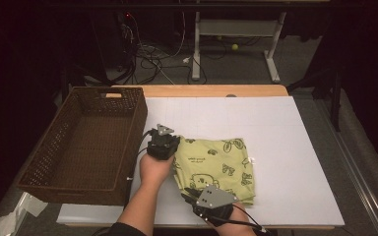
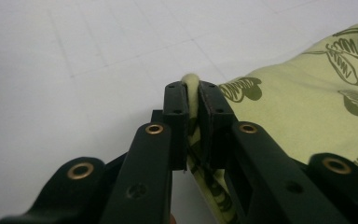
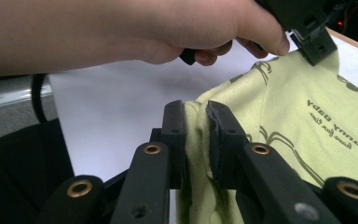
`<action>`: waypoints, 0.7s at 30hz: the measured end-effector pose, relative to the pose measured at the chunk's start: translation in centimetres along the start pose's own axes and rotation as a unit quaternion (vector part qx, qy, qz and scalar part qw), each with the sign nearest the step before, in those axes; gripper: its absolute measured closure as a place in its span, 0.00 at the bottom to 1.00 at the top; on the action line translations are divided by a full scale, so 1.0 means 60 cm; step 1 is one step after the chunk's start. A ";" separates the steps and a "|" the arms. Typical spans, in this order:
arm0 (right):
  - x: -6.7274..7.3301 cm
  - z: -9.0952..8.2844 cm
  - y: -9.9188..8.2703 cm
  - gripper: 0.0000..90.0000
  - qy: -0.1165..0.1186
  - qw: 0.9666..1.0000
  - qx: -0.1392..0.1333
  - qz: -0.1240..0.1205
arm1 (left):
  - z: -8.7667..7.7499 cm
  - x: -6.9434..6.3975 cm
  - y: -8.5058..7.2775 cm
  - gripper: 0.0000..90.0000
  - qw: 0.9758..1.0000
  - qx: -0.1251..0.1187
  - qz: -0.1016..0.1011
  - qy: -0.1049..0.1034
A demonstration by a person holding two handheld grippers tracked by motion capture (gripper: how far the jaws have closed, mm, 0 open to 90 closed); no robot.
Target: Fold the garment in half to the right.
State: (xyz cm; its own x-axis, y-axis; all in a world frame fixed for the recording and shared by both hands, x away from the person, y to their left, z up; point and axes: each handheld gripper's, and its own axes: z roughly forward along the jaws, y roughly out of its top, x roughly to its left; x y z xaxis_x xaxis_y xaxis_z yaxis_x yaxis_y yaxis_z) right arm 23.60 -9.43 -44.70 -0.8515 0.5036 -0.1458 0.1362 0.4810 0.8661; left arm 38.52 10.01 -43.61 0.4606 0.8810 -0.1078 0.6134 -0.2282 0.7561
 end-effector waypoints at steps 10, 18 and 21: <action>-0.003 -0.006 0.006 0.88 -0.002 1.000 -0.017 0.002 | -0.009 0.002 0.005 0.88 1.000 0.002 -0.005 0.010; -0.014 -0.037 0.004 0.88 -0.030 0.999 -0.032 0.013 | -0.012 -0.021 0.036 0.88 1.000 0.001 0.015 0.007; -0.021 -0.054 0.001 0.88 -0.048 0.998 -0.037 0.023 | -0.008 -0.035 0.050 0.88 1.000 -0.003 0.026 0.002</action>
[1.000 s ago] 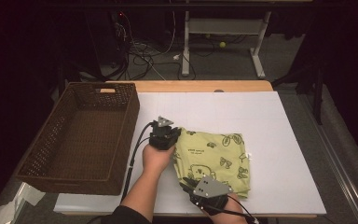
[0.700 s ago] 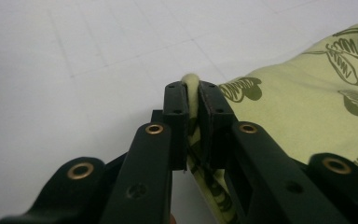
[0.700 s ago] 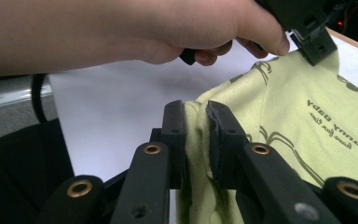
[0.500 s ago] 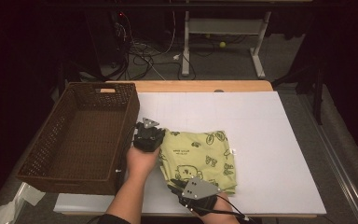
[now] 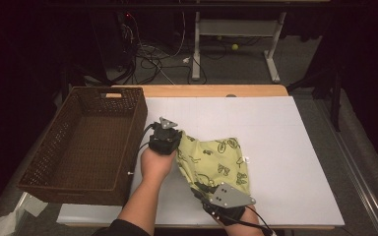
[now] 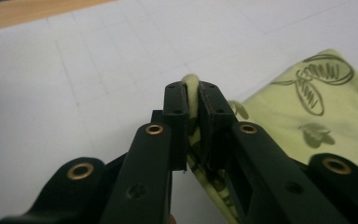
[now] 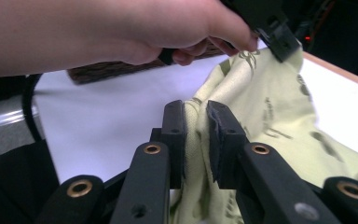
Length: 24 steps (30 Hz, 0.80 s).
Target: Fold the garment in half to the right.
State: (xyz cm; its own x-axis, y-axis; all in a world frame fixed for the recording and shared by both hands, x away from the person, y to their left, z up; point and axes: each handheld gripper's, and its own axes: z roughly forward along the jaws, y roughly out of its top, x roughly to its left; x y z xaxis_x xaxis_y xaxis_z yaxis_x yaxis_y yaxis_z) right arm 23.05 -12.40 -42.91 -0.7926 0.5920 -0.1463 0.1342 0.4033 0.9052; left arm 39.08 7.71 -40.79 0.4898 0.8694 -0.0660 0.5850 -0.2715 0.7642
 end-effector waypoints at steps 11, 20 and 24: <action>-0.027 -0.050 -0.023 0.88 -0.057 0.998 0.004 0.029 | 0.031 -0.046 0.032 0.88 0.999 -0.005 0.026 -0.036; -0.045 -0.078 -0.042 0.90 -0.094 0.994 0.019 0.047 | 0.056 -0.066 0.039 0.88 0.998 -0.020 0.028 -0.061; -0.053 -0.087 -0.051 0.93 -0.103 0.993 0.027 0.053 | 0.075 -0.073 0.036 0.88 0.996 -0.024 0.025 -0.077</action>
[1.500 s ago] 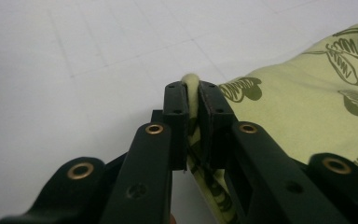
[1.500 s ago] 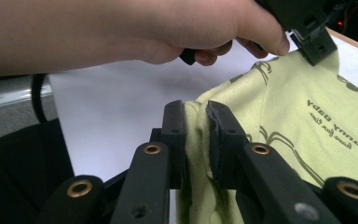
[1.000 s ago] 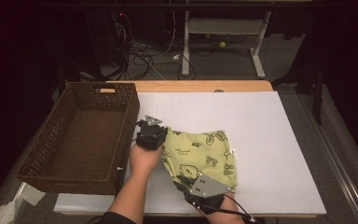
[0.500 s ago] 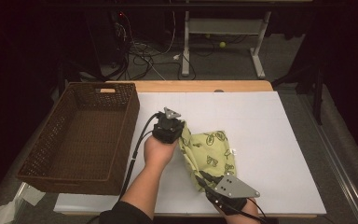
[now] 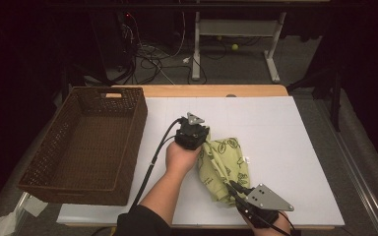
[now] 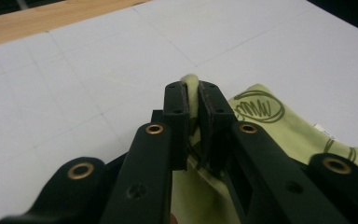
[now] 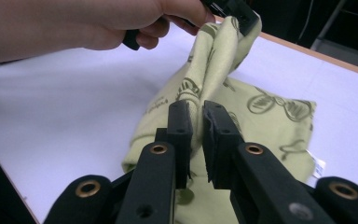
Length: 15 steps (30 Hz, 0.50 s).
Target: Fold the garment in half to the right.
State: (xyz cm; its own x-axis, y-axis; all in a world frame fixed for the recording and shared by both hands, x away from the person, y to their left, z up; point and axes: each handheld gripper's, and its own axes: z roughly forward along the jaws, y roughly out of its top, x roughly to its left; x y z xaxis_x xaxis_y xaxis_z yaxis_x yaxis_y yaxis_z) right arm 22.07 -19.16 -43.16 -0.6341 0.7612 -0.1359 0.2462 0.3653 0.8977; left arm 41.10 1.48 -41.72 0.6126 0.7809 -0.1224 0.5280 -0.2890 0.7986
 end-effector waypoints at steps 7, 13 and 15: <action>-0.008 0.002 -0.009 0.94 -0.007 1.000 0.019 0.001 | 0.015 -0.010 0.001 0.88 1.000 -0.005 0.002 -0.015; -0.019 -0.007 -0.008 0.94 -0.015 1.000 0.025 0.000 | 0.017 -0.028 0.017 0.88 1.000 -0.014 0.013 -0.025; -0.025 -0.012 -0.010 0.94 -0.018 0.999 0.027 -0.003 | 0.019 -0.035 0.022 0.88 0.999 -0.016 0.018 -0.025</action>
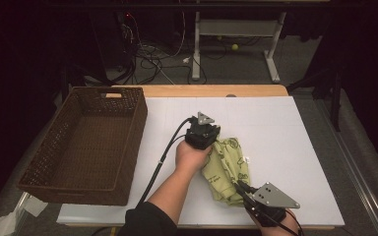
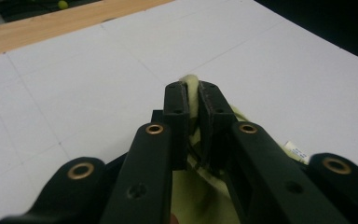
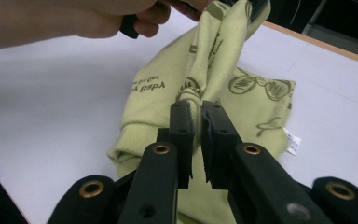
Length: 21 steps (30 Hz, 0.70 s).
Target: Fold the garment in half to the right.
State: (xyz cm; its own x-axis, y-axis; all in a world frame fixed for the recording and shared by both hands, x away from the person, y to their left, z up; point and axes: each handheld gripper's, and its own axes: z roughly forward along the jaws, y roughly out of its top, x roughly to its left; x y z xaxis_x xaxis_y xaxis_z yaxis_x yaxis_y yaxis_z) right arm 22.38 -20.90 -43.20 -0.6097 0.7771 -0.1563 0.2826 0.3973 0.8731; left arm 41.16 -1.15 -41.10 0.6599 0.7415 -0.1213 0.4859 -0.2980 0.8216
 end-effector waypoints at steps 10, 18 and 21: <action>-0.023 -0.015 -0.023 0.94 -0.003 1.000 0.010 0.012 | 0.027 -0.023 0.001 0.88 1.000 0.008 0.009 -0.004; -0.035 0.000 -0.046 0.94 -0.004 0.999 0.034 0.020 | 0.038 -0.028 -0.001 0.80 1.000 0.007 0.010 -0.012; -0.037 0.004 -0.052 0.94 -0.005 0.999 0.043 0.025 | 0.031 -0.028 0.001 0.66 1.000 0.007 0.007 -0.015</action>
State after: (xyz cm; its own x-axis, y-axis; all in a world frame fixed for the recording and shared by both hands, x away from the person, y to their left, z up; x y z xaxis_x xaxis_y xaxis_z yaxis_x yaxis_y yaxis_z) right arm 23.00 -23.75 -45.68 -0.5857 0.8019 -0.1179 0.3755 0.3973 0.8374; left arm 41.15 -3.56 -41.89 0.6830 0.7194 -0.1263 0.4844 -0.3167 0.8155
